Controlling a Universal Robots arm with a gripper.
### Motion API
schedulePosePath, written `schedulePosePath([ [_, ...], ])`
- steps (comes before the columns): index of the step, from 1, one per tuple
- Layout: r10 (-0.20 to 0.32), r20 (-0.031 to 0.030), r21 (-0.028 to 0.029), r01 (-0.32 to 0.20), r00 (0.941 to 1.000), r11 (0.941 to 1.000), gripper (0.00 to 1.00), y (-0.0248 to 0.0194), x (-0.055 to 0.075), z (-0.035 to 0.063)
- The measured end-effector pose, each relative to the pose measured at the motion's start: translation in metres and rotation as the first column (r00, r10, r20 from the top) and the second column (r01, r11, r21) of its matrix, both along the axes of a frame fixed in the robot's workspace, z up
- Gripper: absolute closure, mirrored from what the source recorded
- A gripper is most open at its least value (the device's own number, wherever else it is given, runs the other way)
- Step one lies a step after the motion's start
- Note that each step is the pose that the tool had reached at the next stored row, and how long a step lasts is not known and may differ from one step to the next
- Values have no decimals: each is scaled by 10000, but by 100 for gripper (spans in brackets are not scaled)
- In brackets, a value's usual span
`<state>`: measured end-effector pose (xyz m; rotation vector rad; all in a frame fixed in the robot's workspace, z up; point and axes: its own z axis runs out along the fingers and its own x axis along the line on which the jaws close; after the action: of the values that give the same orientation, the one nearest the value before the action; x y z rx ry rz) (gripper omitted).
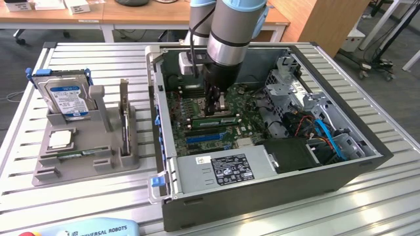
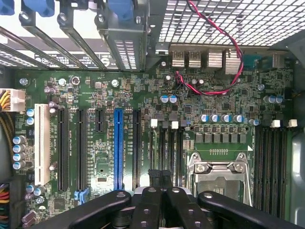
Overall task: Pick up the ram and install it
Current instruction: 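Press down the ram until it locks into place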
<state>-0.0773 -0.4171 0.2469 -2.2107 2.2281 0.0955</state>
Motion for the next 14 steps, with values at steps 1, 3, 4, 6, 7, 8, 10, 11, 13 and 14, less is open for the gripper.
schedulePosePath([
  [1, 0, 0, 1, 0, 10000, 10000, 90, 0, 0, -4],
  [3, 1, 0, 0, -1, 10000, 10000, 90, -1, -1, -14],
  [4, 1, 0, 0, -1, 10000, 10000, 90, -1, -1, -19],
  [6, 0, 1, 1, 0, 10000, 10000, 90, -1, -2, -32],
  [7, 1, 0, 0, -1, 10000, 10000, 90, -1, -2, -39],
  [8, 1, 0, 0, -1, 10000, 10000, 90, -1, -2, -45],
  [10, 0, 0, 0, 0, 10000, 10000, 90, -1, -3, -59],
  [11, 0, 0, 0, 0, 10000, 10000, 90, -1, -3, -67],
  [13, 0, 0, 0, 0, 10000, 10000, 90, -1, -4, -81],
  [14, 0, 0, 0, 0, 10000, 10000, 90, -1, -4, -87],
])
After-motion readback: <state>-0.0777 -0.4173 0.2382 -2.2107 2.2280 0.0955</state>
